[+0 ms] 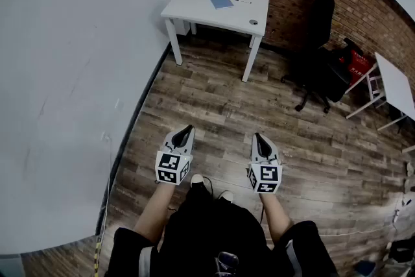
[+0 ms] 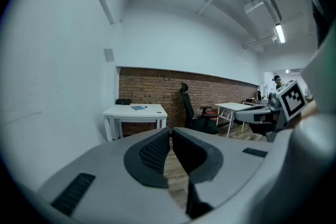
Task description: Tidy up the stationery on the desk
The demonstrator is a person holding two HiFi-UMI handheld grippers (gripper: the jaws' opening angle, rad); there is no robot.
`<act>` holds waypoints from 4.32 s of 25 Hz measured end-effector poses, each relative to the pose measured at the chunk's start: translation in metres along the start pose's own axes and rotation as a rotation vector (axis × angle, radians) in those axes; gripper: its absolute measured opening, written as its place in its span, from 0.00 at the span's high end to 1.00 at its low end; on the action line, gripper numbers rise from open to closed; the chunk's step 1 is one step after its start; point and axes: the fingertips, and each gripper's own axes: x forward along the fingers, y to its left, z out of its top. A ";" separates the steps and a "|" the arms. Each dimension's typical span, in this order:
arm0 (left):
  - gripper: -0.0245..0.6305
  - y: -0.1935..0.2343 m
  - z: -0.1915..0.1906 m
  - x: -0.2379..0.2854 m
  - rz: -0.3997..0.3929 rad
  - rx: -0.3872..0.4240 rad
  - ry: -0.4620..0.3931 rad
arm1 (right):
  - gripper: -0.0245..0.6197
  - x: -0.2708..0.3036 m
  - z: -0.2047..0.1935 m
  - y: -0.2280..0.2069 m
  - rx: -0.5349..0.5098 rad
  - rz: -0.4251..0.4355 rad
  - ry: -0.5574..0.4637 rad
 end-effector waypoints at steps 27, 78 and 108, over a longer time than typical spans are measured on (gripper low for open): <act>0.92 -0.014 -0.002 0.003 -0.017 -0.004 0.014 | 0.92 0.002 0.005 -0.005 0.032 0.014 0.013; 0.94 0.166 0.036 0.185 -0.141 0.010 0.021 | 0.92 0.265 0.041 0.028 0.098 -0.007 0.070; 0.94 0.209 0.084 0.391 -0.047 0.009 0.075 | 0.93 0.443 0.073 -0.100 0.103 0.083 0.101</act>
